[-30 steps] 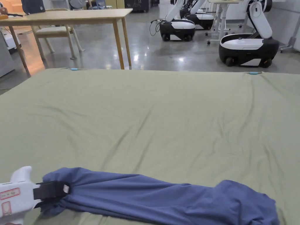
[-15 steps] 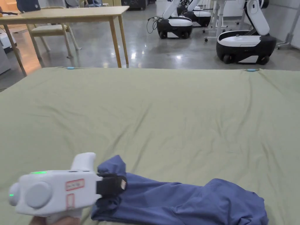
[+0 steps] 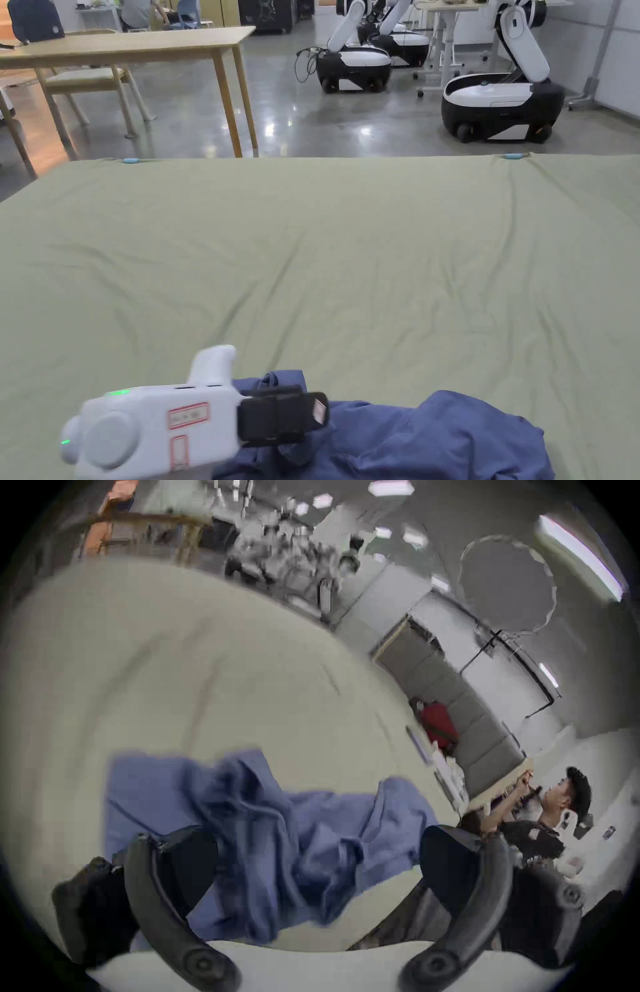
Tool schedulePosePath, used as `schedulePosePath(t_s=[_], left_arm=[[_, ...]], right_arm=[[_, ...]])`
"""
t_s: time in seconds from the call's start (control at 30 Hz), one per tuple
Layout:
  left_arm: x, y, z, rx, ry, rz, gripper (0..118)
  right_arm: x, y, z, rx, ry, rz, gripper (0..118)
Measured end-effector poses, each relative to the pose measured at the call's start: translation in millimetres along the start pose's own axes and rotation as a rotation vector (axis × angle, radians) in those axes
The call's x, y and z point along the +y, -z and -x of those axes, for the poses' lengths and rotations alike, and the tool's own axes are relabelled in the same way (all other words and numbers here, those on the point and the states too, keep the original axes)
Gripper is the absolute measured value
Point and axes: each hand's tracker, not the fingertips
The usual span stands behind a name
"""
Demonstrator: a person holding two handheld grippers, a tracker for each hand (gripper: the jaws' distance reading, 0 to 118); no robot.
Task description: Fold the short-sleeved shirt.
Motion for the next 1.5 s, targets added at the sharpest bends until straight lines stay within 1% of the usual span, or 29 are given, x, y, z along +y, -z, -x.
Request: schedulePosePath(t_s=[0.13, 0.17, 0.2, 0.23, 0.27, 0.3, 0.4, 0.47, 0.5, 0.53, 0.6, 0.63, 0.7, 0.73, 0.77, 0.83, 0.9, 0.93, 1.03, 1.13, 1.2, 1.27, 1.37, 1.4, 1.43, 1.5], left_arm=[[2, -85, 6, 0.033, -0.042, -0.165, 115], [-3, -103, 11, 0.063, -0.051, -0.196, 110], [-8, -116, 16, 0.107, -0.049, -0.212, 96], [-13, -128, 21, 0.191, -0.010, -0.230, 57], [-13, -132, 21, 0.254, -0.008, -0.232, 0], [-17, -134, 23, 0.362, 0.005, -0.261, 0], [-13, -134, 44, 0.277, -0.039, -0.220, 0], [-11, -116, 51, 0.182, -0.024, -0.193, 0], [-10, -101, 52, 0.142, -0.051, -0.165, 0], [-4, -91, 48, 0.111, -0.045, -0.134, 0], [-1, -47, 47, 0.088, -0.029, -0.062, 0], [-1, -25, 44, 0.118, 0.026, -0.039, 0], [2, 10, 36, 0.159, 0.070, 0.011, 0], [3, 29, 33, 0.147, 0.077, 0.048, 0], [3, 43, 30, 0.092, 0.041, 0.089, 0], [0, 63, 21, 0.027, 0.053, 0.124, 0], [-4, 82, 9, -0.001, 0.085, 0.148, 0], [-6, 84, 6, -0.017, 0.074, 0.162, 0], [-12, 103, 7, -0.001, 0.042, 0.163, 0], [-8, 93, 14, -0.028, -0.014, 0.160, 0], [-5, 71, 12, -0.025, -0.014, 0.133, 0], [-2, 34, 8, -0.036, 0.025, 0.035, 0], [-3, -34, 19, -0.053, 0.012, -0.077, 0], [-6, -54, 21, -0.031, 0.011, -0.113, 0], [-13, -76, 24, 0.022, 0.010, -0.170, 0], [-24, -117, 12, 0.092, -0.004, -0.221, 0]], right_arm=[[1, 6, 5, 0.015, -0.016, 0.009, 1], [1, 7, 7, 0.020, -0.021, 0.008, 1], [2, 8, 8, 0.026, -0.024, 0.008, 1], [2, 9, 9, 0.032, -0.025, 0.006, 1], [2, 10, 10, 0.037, -0.026, 0.004, 1], [2, 10, 12, 0.046, -0.028, 0.001, 1], [3, 12, 16, 0.064, -0.023, -0.003, 1], [2, 13, 19, 0.062, -0.026, 0.000, 1], [1, 13, 19, 0.061, -0.029, 0.001, 1], [1, 13, 20, 0.061, -0.029, 0.004, 1], [1, 10, 21, 0.059, -0.030, 0.007, 1], [1, 8, 21, 0.056, -0.031, 0.007, 1], [1, 4, 20, 0.034, -0.030, -0.001, 1], [2, 1, 17, 0.022, -0.023, -0.007, 1], [2, -2, 15, 0.011, -0.014, -0.013, 1], [2, -9, 11, -0.007, -0.002, -0.021, 1], [0, -13, 7, -0.034, 0.005, -0.022, 1], [0, -14, 6, -0.040, 0.007, -0.019, 1], [-2, -13, 3, -0.051, 0.011, -0.013, 1], [-2, -11, 3, -0.058, 0.004, -0.005, 1], [0, -9, 3, -0.054, -0.002, -0.007, 1], [5, -6, 5, -0.044, -0.005, -0.012, 1], [10, -1, 9, -0.025, -0.020, -0.021, 1], [12, 1, 11, -0.019, -0.026, -0.024, 1], [13, 3, 12, -0.010, -0.031, -0.025, 1], [13, 6, 16, 0.000, -0.038, -0.031, 1]])
